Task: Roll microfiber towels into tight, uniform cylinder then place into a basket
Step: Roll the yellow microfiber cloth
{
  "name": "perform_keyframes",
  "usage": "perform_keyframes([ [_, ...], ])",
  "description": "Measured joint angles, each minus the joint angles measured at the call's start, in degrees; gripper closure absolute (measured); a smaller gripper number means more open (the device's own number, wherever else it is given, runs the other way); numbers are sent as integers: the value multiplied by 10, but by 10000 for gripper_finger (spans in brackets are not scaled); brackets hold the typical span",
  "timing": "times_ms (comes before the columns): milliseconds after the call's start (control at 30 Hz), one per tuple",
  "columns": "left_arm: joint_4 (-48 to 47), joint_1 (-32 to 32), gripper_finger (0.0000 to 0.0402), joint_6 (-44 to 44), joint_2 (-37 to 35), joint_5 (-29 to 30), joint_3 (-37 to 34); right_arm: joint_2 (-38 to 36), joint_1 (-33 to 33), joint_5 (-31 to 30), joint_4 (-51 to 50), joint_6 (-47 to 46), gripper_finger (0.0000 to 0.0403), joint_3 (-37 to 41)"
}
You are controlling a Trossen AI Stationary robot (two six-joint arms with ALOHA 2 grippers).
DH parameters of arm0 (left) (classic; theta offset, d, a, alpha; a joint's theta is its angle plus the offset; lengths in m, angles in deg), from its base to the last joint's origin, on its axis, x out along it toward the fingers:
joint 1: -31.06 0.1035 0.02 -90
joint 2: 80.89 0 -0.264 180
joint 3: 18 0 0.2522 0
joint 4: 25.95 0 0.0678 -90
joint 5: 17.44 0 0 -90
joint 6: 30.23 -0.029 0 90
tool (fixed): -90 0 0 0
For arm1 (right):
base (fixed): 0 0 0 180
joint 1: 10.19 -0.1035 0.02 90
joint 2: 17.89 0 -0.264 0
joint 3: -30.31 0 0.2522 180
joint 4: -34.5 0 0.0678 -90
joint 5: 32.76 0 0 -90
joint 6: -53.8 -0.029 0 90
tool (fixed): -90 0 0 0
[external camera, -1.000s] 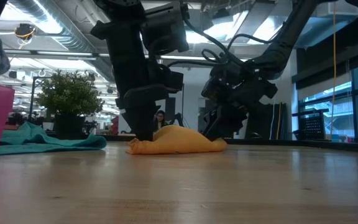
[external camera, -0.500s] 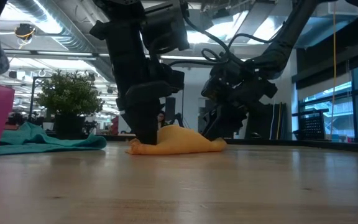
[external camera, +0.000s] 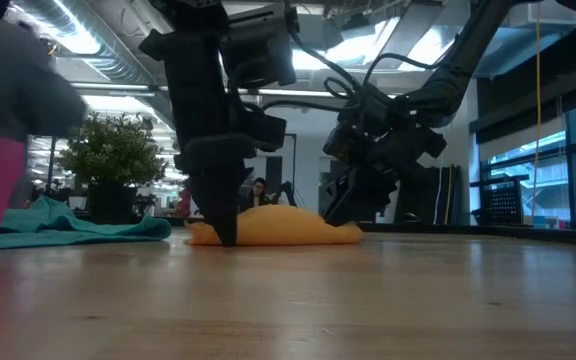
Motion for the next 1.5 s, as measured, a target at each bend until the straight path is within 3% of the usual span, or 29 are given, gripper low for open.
perform_keyframes([
  [200,-29,1,14,16,-12,5,-1,0,0,0,0,0,246,0],
  [267,-28,2,5,17,-14,6,-1,0,0,0,0,0,246,0],
  [1500,-42,1,7,23,-44,14,7,0,0,0,5,0,246,0],
])
